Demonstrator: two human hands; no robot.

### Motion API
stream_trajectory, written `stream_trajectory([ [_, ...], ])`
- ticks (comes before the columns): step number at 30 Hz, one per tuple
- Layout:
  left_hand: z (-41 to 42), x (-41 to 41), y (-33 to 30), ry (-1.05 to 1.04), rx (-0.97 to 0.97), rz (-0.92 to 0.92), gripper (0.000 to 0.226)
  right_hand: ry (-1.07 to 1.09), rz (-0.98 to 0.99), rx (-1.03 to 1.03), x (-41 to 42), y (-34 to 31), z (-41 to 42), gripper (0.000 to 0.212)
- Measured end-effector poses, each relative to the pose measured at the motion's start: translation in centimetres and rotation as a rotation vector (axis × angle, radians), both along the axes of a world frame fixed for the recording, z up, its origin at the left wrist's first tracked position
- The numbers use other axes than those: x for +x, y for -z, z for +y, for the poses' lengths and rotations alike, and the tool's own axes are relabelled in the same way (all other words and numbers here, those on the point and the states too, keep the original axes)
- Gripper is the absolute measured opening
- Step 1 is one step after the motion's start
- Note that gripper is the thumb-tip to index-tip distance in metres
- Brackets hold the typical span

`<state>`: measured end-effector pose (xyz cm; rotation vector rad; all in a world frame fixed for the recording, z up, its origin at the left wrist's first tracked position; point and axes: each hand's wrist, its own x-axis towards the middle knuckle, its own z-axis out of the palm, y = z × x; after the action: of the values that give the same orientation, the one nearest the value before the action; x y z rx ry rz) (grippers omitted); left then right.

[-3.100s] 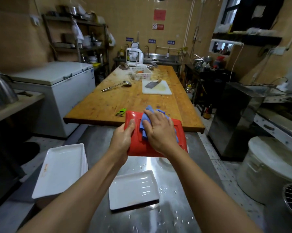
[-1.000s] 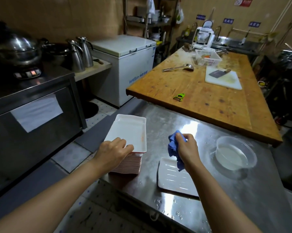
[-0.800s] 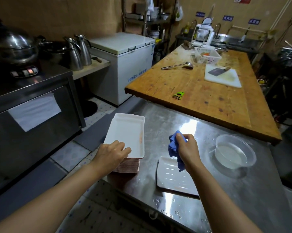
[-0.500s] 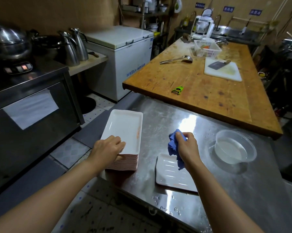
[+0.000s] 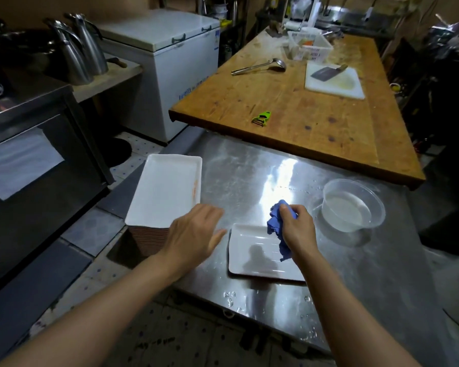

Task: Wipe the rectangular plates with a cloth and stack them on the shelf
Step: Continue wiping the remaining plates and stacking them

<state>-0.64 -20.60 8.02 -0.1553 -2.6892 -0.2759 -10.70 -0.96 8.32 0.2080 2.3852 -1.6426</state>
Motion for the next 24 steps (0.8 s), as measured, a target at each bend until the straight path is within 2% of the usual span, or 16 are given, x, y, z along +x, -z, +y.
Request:
stream_trajectory([
  [3, 3.4, -1.4, 1.8, -0.101, 0.17, -0.27, 0.039, 0.028, -0.012, 0.007, -0.5, 1.4, 1.6, 0.029],
  [6, 4.8, -3.0, 4.8, -0.243, 0.236, -0.51, 0.048, 0.061, -0.036, 0.087, -0.8, 3.6, 3.3, 0.033],
  [8, 5.1, -3.8, 6.9, -0.304, 0.297, -0.612, 0.049, 0.085, -0.058, 0.111, -0.9, 4.9, 4.2, 0.032],
  [11, 5.2, -4.8, 9.2, -0.363, 0.353, -0.735, 0.049, 0.064, 0.011, 0.25, -1.0, 6.8, 5.2, 0.037],
  [14, 5.1, -5.3, 10.6, -0.401, 0.371, -0.767, 0.039, -0.063, 0.084, 0.417, -0.8, 8.6, 5.6, 0.037],
  [17, 4.9, -5.7, 11.5, -0.396, 0.407, -0.747, 0.037, -0.184, 0.189, 0.824, 0.0, 10.3, 6.0, 0.038],
  [19, 4.9, -5.8, 11.7, -0.391, 0.413, -0.733, 0.037, -0.205, 0.303, 0.945, 0.4, 10.7, 6.2, 0.034],
  [22, 4.8, -5.9, 12.1, -0.387, 0.446, -0.728, 0.034, -0.222, 0.202, 0.867, 0.1, 11.0, 6.1, 0.028],
  [24, 4.8, -5.9, 12.4, -0.373, 0.491, -0.726, 0.035, -0.257, 0.206, 0.889, -0.7, 11.5, 5.7, 0.028],
])
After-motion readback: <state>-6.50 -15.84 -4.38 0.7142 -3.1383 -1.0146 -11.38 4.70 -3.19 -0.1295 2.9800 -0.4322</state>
